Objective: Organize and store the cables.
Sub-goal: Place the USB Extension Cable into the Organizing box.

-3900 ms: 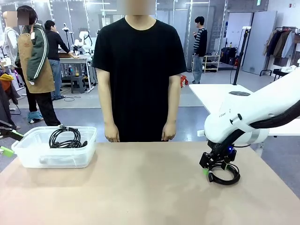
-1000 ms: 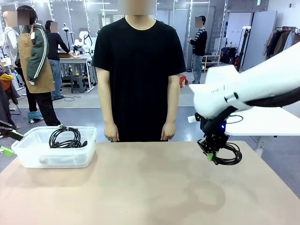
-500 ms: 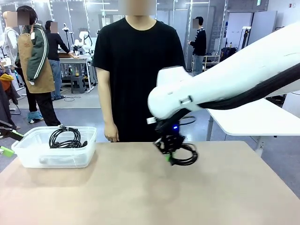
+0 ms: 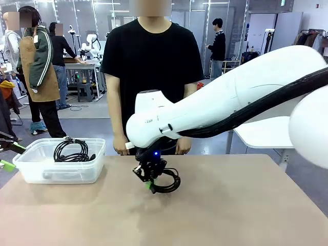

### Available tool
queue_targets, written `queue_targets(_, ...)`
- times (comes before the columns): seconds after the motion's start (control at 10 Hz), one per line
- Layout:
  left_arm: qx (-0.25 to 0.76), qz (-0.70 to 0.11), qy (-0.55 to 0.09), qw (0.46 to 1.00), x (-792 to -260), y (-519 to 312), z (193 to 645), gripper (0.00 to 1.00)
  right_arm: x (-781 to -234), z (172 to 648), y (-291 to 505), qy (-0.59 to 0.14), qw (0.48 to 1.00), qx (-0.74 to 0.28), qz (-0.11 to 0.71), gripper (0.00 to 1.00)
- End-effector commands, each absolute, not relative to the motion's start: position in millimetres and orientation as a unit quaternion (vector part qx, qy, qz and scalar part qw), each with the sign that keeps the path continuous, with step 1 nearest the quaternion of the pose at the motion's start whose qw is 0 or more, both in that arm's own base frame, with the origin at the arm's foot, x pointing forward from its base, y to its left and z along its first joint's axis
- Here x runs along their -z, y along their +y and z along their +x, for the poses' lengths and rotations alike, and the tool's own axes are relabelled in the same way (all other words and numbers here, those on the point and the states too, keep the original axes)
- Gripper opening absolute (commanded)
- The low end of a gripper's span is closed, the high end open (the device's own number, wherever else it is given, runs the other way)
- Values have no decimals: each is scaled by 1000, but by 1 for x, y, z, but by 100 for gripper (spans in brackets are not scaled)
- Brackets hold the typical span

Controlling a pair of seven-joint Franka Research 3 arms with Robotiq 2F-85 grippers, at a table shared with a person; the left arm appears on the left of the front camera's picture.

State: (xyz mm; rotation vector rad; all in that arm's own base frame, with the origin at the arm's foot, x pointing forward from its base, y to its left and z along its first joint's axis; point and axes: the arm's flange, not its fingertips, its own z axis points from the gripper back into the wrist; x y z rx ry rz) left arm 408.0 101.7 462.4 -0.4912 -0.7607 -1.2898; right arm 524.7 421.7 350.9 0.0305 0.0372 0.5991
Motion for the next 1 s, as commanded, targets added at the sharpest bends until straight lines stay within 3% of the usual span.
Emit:
queue_targets(0.0,571,-217,-349,711,-463,98,410,100,-341,521,434,7,948,-316,15,17)
queue_targets(0.5,571,-217,-349,711,-463,98,410,100,-317,511,442,23,946,-322,39,17)
queue_targets(0.8,571,-217,-349,711,-463,98,410,100,-321,506,438,13,946,-320,42,86)
queue_targets(0.9,571,-217,-349,711,-463,98,410,100,-322,505,436,11,947,-318,44,100)
